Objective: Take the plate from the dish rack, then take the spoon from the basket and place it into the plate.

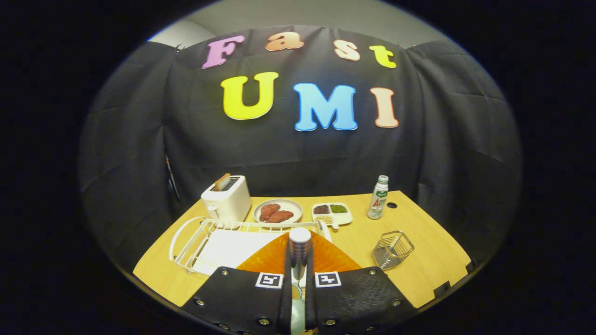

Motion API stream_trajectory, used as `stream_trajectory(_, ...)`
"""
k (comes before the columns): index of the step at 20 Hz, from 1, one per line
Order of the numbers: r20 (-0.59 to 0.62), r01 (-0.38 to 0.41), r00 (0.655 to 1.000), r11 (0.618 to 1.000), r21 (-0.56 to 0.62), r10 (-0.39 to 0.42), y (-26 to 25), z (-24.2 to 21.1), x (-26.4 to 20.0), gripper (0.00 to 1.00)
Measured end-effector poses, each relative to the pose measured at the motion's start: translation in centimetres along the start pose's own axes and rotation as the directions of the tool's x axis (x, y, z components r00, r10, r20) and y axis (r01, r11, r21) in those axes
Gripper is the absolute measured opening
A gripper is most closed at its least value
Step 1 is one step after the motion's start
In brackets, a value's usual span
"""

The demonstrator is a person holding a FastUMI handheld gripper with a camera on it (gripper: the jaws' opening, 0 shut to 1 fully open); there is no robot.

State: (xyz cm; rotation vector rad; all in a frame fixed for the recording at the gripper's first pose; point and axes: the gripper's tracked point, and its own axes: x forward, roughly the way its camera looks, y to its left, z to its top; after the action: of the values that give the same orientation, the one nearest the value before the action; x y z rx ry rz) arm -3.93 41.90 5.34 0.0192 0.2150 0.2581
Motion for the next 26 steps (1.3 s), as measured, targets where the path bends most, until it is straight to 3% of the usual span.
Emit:
stream_trajectory(8,-0.077,-0.090,0.994,0.991,-0.097,0.082,6.0,-6.0,-1.0,0.11)
stream_trajectory(12,-0.120,-0.073,0.991,0.990,-0.122,0.058,5.5,-8.8,-0.6,0.11)
stream_trajectory(18,-0.199,-0.126,0.975,0.985,-0.116,0.101,6.7,-13.4,-0.1,0.11)
stream_trajectory(26,-0.187,-0.091,0.979,0.995,-0.042,0.082,5.6,-12.9,-0.4,0.16)
